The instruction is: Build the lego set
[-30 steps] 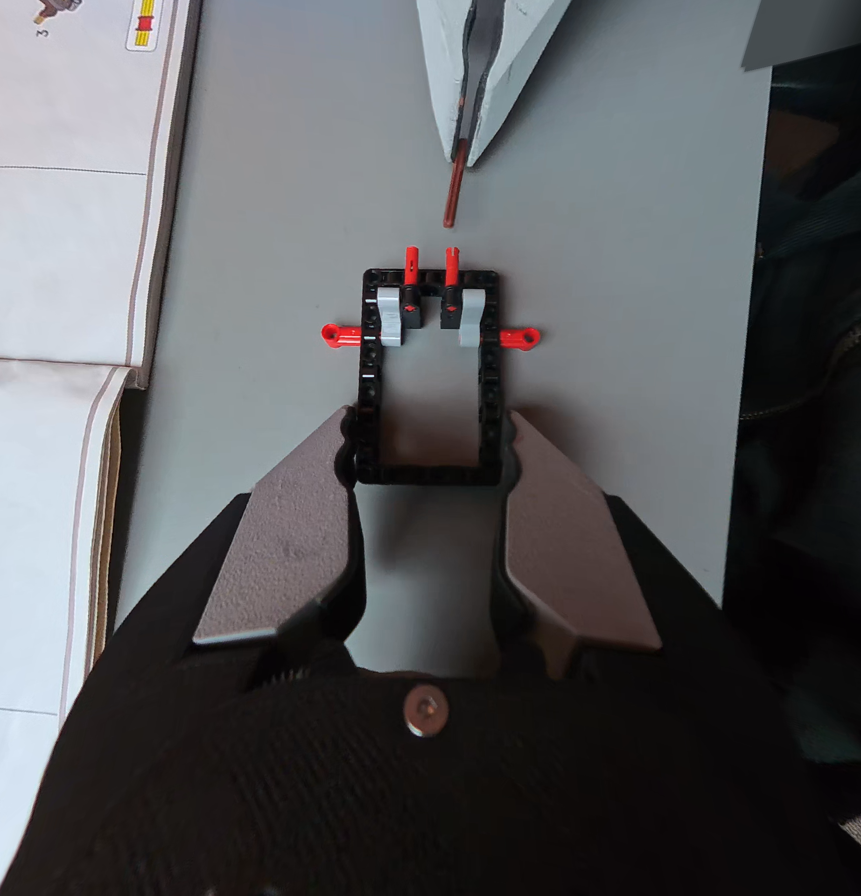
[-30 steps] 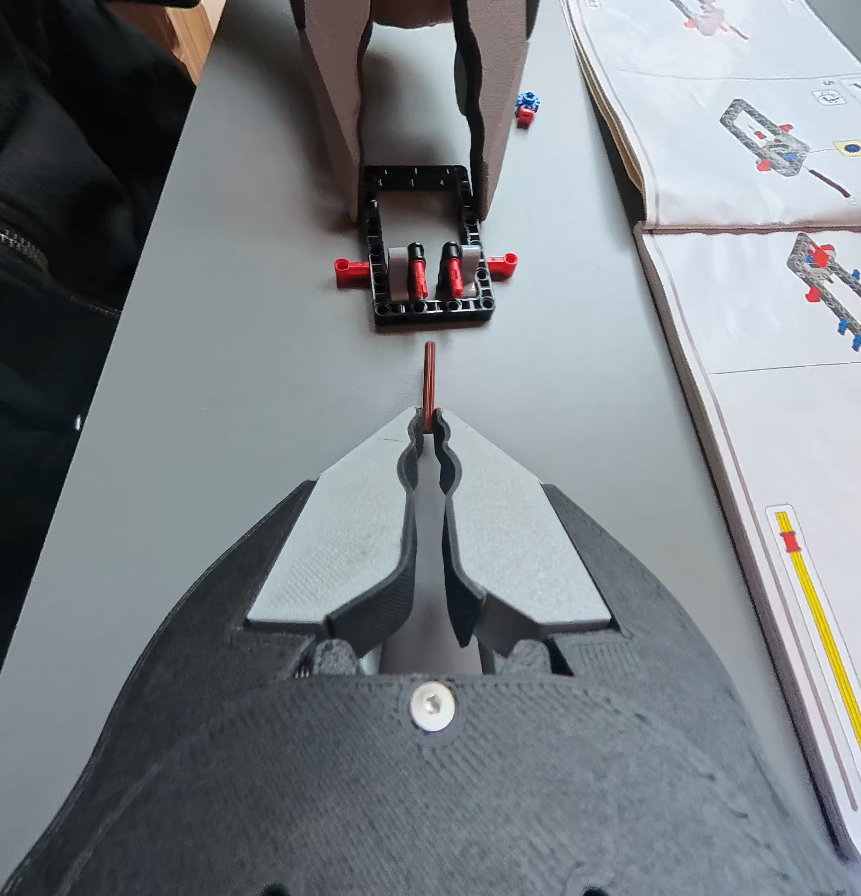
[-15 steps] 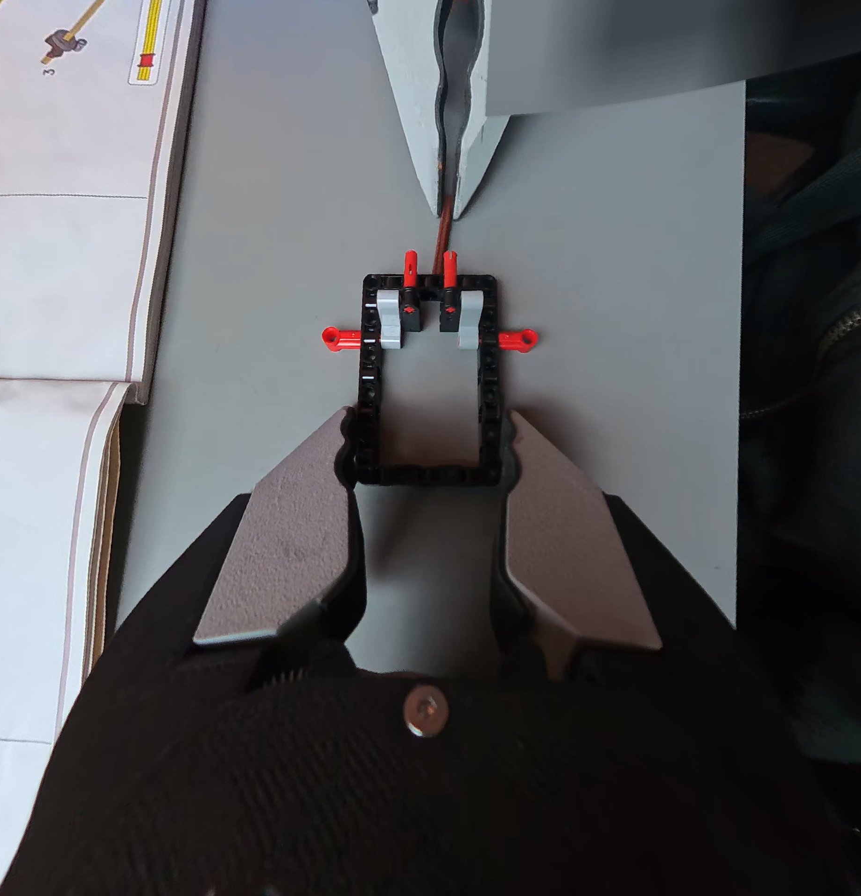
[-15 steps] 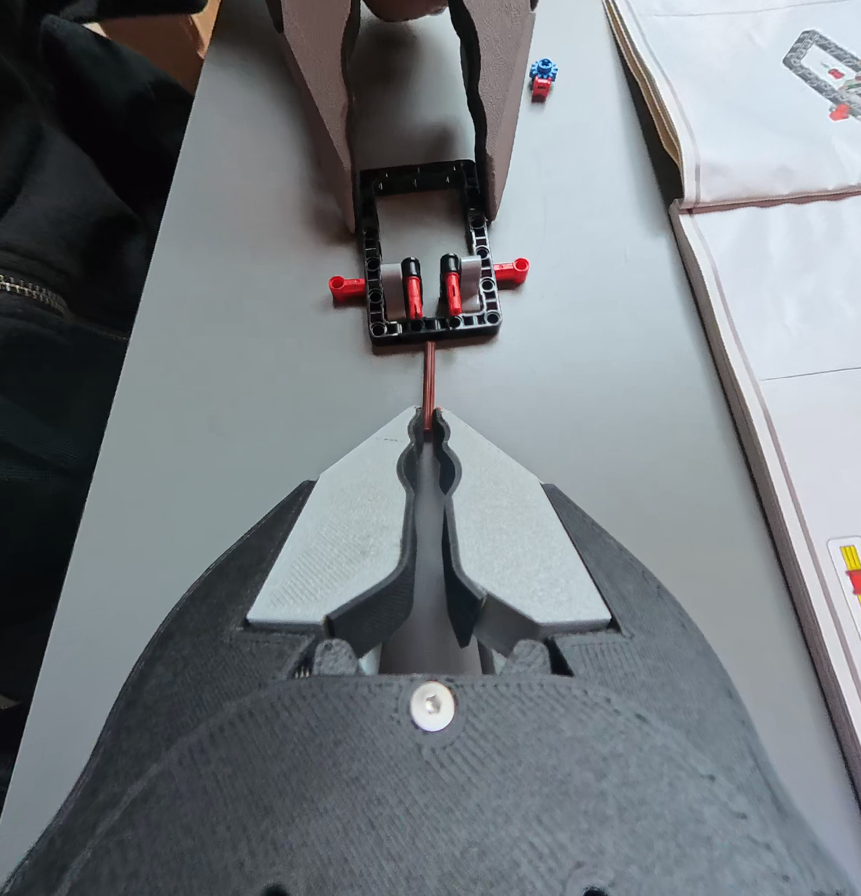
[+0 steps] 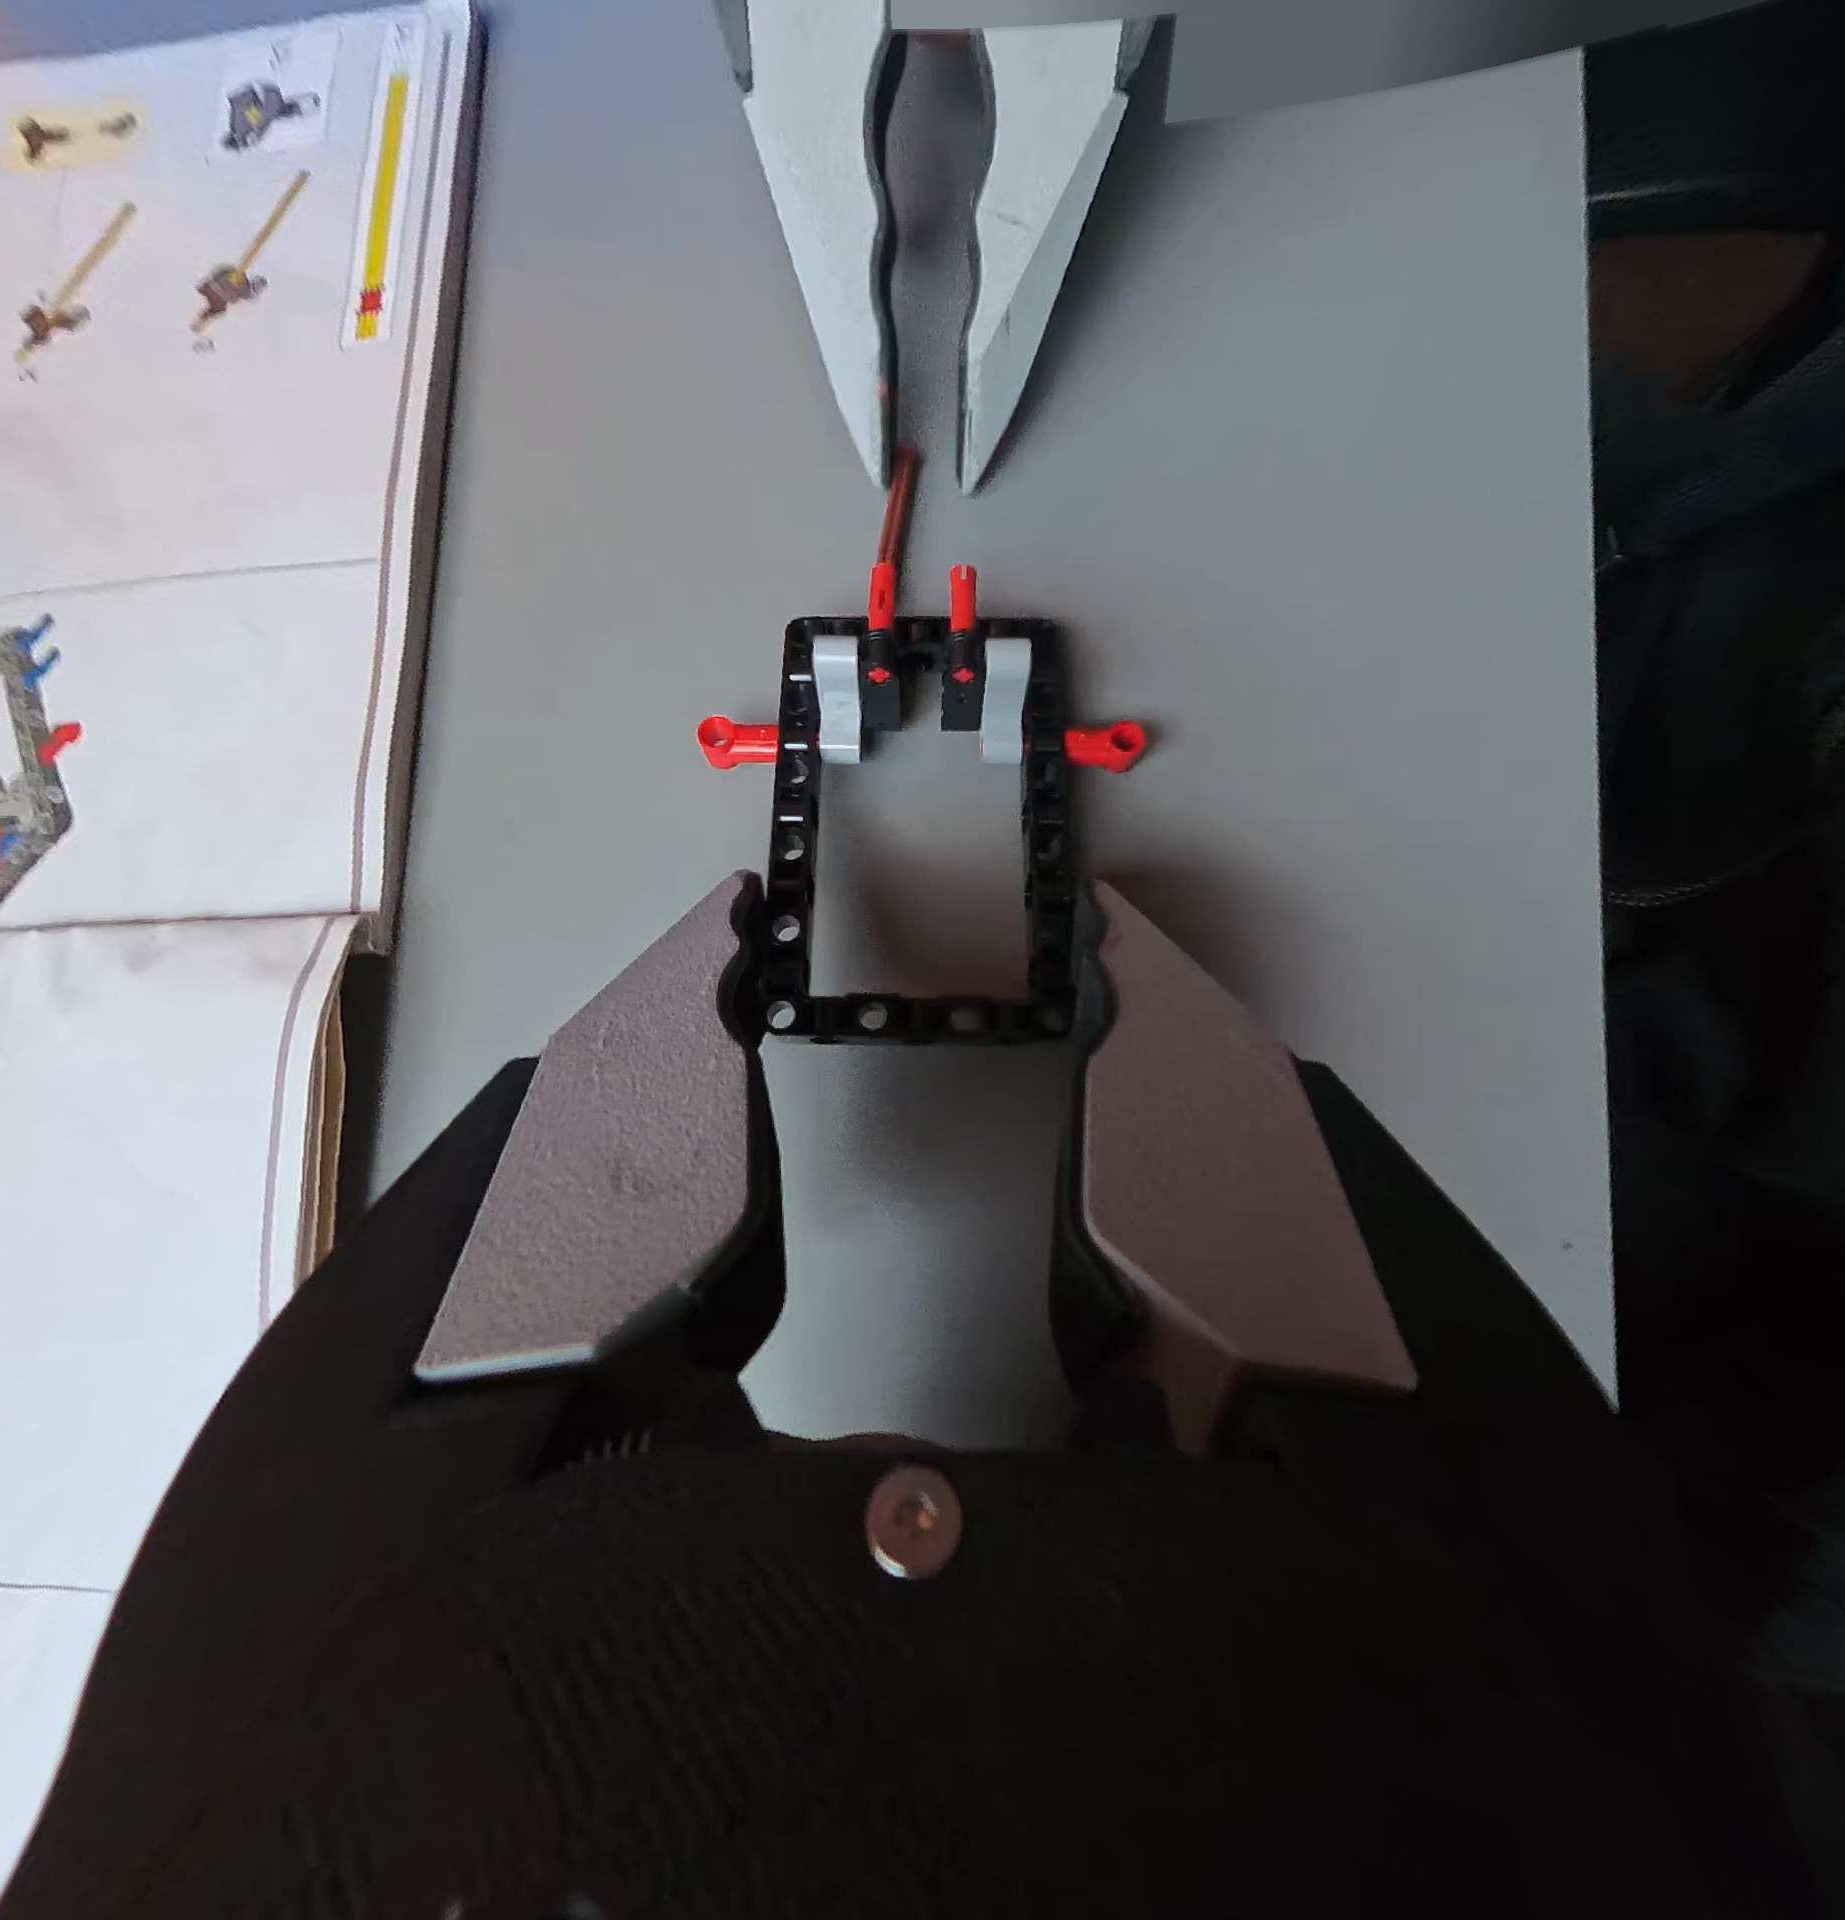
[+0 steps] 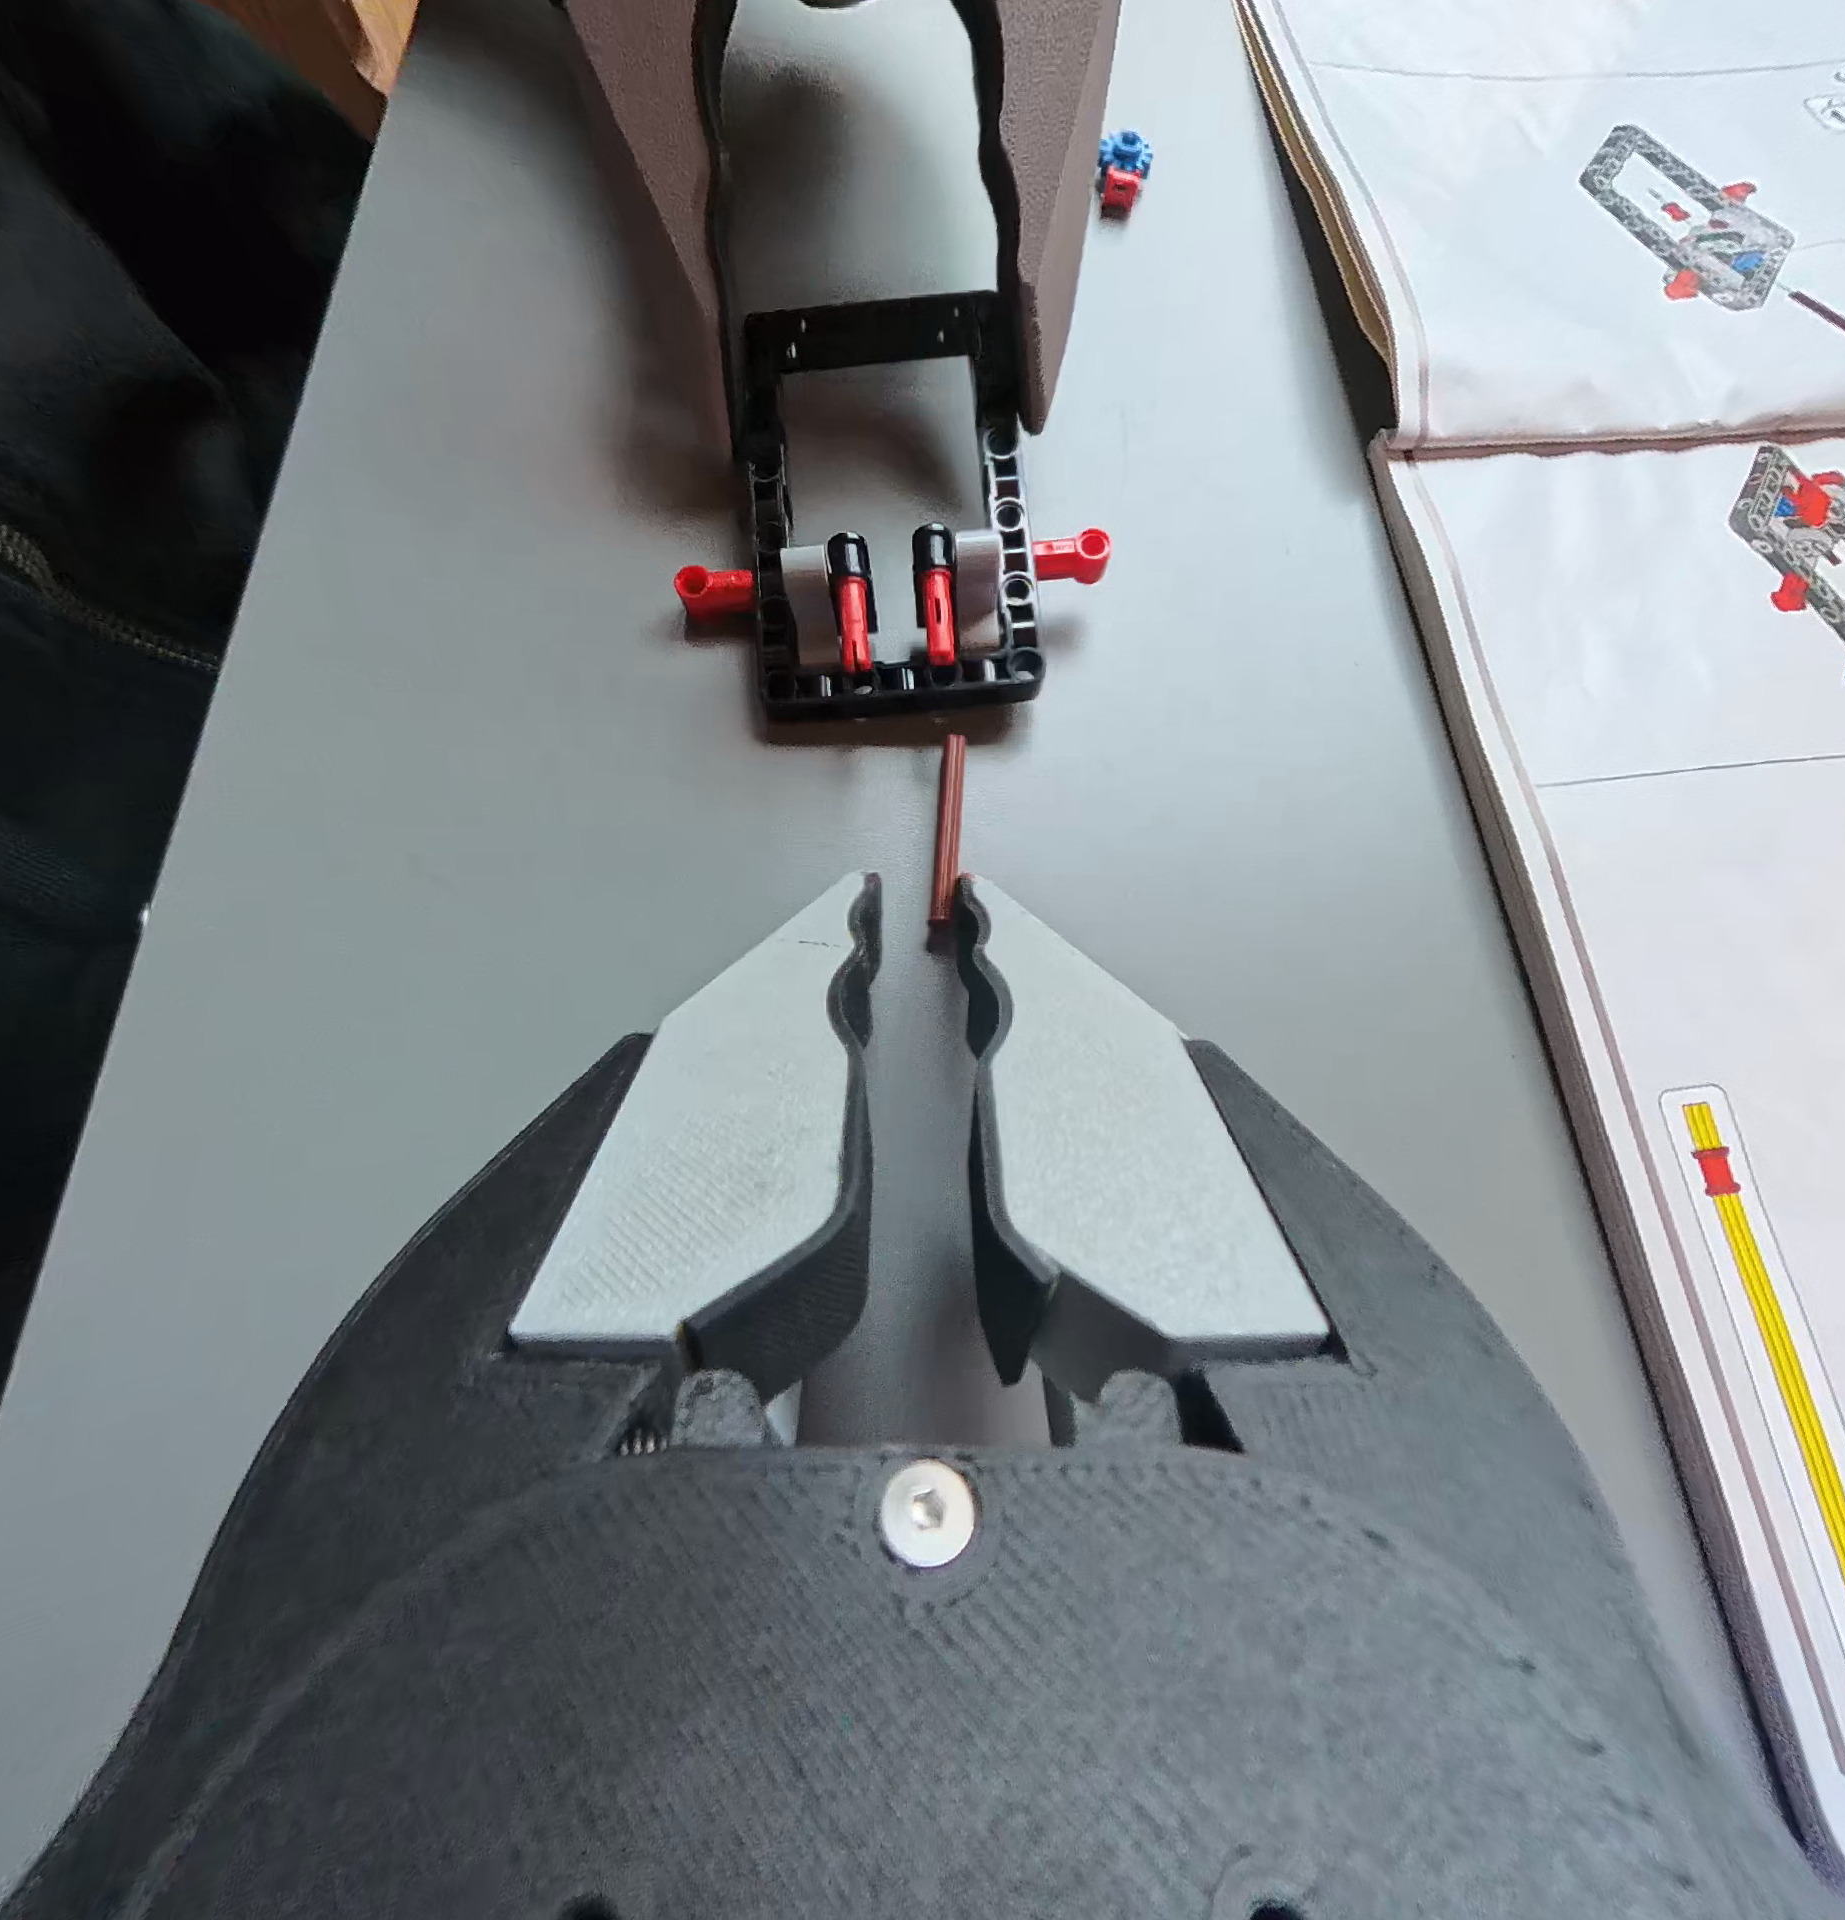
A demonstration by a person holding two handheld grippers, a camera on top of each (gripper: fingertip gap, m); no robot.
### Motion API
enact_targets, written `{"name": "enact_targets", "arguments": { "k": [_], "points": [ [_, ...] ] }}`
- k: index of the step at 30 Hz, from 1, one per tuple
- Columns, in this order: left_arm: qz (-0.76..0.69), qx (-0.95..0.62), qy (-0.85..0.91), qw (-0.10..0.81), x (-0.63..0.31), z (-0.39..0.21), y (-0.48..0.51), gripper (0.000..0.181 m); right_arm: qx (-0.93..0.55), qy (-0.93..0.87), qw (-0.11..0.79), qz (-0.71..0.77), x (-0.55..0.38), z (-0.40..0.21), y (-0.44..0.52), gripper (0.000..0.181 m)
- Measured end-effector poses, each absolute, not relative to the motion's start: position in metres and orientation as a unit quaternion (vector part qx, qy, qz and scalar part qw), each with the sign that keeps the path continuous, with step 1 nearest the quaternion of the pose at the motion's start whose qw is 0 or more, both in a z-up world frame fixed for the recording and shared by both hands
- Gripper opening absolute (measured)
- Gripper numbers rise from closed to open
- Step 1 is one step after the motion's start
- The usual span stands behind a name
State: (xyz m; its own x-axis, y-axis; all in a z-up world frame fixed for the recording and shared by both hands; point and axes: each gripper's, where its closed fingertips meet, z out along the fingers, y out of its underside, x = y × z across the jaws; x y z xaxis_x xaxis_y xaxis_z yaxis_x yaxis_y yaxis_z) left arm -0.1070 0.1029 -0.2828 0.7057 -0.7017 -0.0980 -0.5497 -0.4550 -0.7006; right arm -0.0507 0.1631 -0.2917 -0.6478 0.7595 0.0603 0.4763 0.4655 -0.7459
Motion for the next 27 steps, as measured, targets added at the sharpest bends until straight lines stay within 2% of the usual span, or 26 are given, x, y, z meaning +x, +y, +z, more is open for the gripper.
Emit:
{"name": "enact_targets", "arguments": {
  "k": [7, 13, 18, 20, 23, 27],
  "points": [
    [-0.083, -0.845, 0.382, 0.365, -0.111, -0.286, 0.097, 0.058, -0.365, -0.827, 0.213, 0.371, -0.052, -0.285, 0.162, 0.015],
    [-0.081, -0.842, 0.386, 0.368, -0.109, -0.288, 0.098, 0.058, -0.348, -0.827, 0.225, 0.380, -0.059, -0.281, 0.151, 0.041],
    [-0.086, -0.839, 0.384, 0.376, -0.107, -0.288, 0.099, 0.058, -0.334, -0.839, 0.226, 0.366, -0.071, -0.284, 0.134, 0.050],
    [-0.088, -0.838, 0.383, 0.379, -0.107, -0.288, 0.099, 0.058, -0.333, -0.844, 0.232, 0.351, -0.075, -0.289, 0.133, 0.060],
    [-0.093, -0.837, 0.380, 0.382, -0.107, -0.288, 0.099, 0.057, -0.332, -0.842, 0.236, 0.354, -0.078, -0.287, 0.130, 0.064],
    [-0.095, -0.835, 0.382, 0.384, -0.107, -0.288, 0.099, 0.057, -0.327, -0.846, 0.234, 0.350, -0.080, -0.289, 0.127, 0.059]
  ]
}}
